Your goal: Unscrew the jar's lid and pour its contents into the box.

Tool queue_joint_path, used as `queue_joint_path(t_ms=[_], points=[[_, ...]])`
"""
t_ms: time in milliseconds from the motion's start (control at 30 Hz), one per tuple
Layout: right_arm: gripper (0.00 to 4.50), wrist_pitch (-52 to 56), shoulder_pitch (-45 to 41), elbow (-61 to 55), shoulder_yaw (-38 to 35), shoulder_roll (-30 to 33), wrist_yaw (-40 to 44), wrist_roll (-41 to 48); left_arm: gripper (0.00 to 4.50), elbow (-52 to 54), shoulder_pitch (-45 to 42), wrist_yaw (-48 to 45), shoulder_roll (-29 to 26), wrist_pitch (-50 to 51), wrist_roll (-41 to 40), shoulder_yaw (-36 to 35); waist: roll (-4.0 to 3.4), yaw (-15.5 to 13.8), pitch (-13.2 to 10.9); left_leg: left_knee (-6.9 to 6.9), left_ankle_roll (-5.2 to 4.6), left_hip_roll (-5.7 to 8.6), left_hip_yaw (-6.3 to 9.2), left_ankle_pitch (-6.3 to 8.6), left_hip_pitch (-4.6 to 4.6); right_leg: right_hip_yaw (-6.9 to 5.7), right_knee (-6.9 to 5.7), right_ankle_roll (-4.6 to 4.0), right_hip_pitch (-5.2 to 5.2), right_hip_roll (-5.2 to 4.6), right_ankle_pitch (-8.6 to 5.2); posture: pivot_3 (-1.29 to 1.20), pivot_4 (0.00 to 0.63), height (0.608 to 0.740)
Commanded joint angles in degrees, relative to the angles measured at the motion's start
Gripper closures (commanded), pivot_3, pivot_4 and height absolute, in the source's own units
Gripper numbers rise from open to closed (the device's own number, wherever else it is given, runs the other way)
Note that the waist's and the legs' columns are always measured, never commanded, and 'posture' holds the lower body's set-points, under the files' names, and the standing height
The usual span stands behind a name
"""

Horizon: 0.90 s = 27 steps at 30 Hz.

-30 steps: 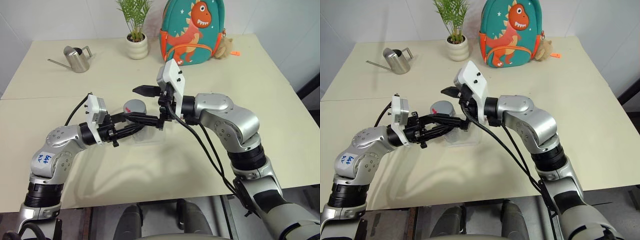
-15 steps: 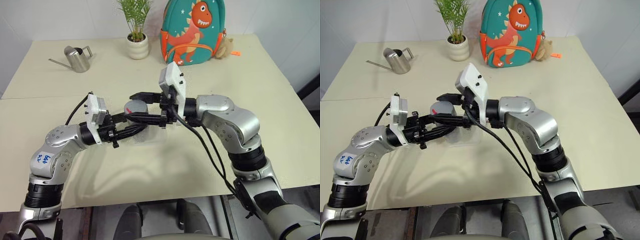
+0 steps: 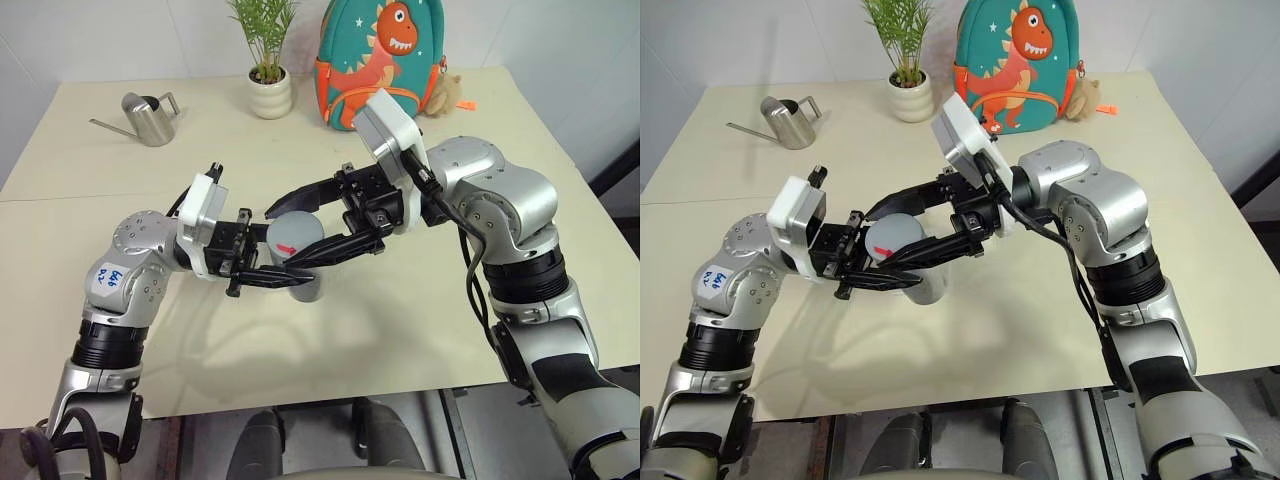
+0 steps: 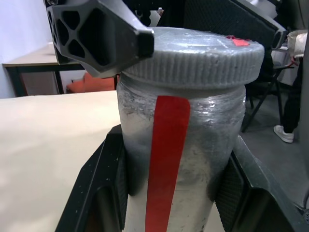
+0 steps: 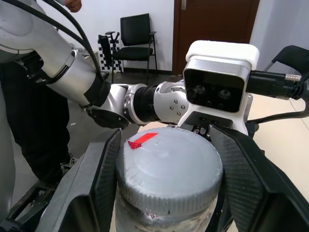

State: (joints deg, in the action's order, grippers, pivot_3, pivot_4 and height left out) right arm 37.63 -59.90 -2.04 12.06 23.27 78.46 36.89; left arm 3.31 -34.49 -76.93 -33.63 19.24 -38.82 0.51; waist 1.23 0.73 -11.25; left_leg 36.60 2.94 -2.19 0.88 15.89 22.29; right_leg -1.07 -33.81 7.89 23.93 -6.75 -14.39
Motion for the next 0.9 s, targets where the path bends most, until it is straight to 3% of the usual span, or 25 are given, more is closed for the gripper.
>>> queue_joint_path(t_ms=[33, 133, 400, 600, 900], points=[[0.91, 0.07, -1.15, -2.02, -2.69, -0.74, -0.83, 2.18, 2.62, -2.38, -1.02, 1.75, -0.36, -2.18, 2.87, -1.52, 0.00, 0.01, 0.00, 0.00, 0.00, 0.00, 0.00, 0.00, -0.01, 0.00, -0.01, 0.00, 0.00, 0.00, 0.00, 0.00, 0.150, 0.740], [0.03, -1.37, -1.09, -2.21, -4.12, -0.63, -4.61, 0.14, 2.62, -3.97, -1.09, 3.37, -0.69, -3.44, 4.63, -2.31, 0.00, 0.01, 0.00, 0.01, 0.00, 0.00, 0.00, 0.00, -0.01, 0.01, -0.04, 0.00, 0.00, 0.01, 0.00, 0.00, 0.150, 0.740], [0.03, -2.78, 1.83, -5.13, -3.26, 0.99, -14.18, -6.33, 2.62, -4.49, -0.23, 6.00, -1.03, -3.15, 6.00, -3.35, 0.00, -0.47, 0.00, 0.03, 0.03, 0.00, -0.02, 0.01, 0.02, 0.00, 0.00, 0.00, 0.02, 0.00, 0.00, 0.00, 0.150, 0.740], [0.03, -2.50, 4.28, -6.66, -1.64, -3.21, -20.67, -8.22, 2.62, -3.93, -1.06, 6.83, 0.23, -2.05, 5.91, -1.99, 0.00, -0.38, 0.00, 0.03, 0.03, -0.01, -0.03, 0.01, 0.01, 0.02, -0.05, 0.00, 0.04, 0.02, 0.00, 0.00, 0.150, 0.740], [0.03, -4.19, 4.53, -3.56, -1.07, -6.38, -22.64, -10.16, 2.62, -4.14, -1.85, 6.62, 1.01, -1.66, 5.95, -1.66, 0.00, -0.46, 0.00, 0.10, 0.03, -0.02, -0.03, 0.01, 0.02, 0.03, -0.08, 0.00, 0.04, 0.02, 0.00, 0.00, 0.150, 0.740]])
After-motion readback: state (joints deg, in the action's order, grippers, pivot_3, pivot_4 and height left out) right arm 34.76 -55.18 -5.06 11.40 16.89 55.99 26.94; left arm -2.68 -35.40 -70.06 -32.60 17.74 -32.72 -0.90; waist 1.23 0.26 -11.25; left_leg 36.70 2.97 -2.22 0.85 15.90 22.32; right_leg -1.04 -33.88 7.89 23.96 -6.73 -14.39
